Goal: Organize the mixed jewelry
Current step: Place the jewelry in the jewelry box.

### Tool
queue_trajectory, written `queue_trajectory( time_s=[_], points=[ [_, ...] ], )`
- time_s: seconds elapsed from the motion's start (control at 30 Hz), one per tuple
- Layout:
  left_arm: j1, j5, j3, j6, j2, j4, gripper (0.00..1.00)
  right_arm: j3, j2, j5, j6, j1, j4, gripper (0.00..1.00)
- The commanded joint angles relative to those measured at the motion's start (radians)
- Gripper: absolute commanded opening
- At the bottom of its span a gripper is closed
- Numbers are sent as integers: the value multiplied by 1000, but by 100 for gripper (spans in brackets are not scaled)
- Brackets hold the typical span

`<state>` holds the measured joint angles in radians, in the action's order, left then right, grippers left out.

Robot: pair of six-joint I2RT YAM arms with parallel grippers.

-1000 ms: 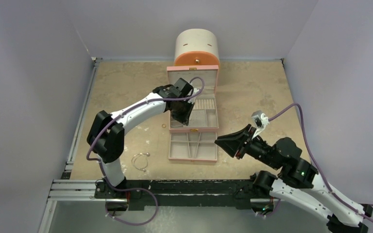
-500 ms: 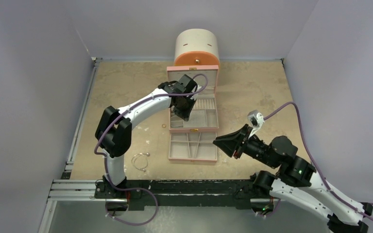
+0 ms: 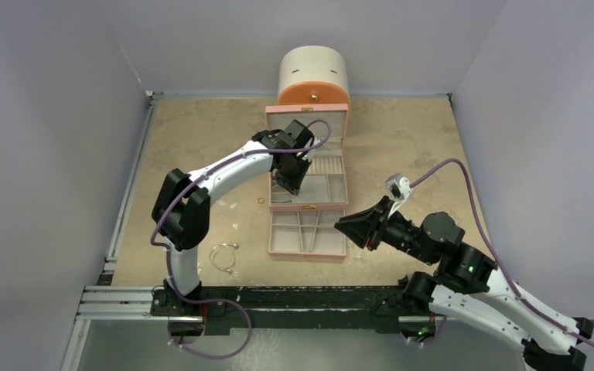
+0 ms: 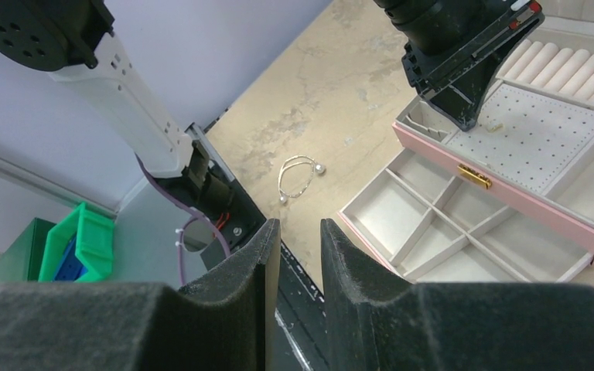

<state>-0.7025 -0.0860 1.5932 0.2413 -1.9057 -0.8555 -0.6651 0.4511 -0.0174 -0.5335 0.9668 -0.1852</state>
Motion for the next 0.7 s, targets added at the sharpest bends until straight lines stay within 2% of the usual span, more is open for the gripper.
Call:
queue_trajectory(
  time_s=[0.0, 0.67],
  points=[
    [-2, -29, 33, -25, 1, -3, 0, -28, -3, -4, 1, 2, 59, 28],
    [-25, -27, 94, -33, -78, -35, 0, -7, -42, 8, -10, 2, 39, 28]
  ],
)
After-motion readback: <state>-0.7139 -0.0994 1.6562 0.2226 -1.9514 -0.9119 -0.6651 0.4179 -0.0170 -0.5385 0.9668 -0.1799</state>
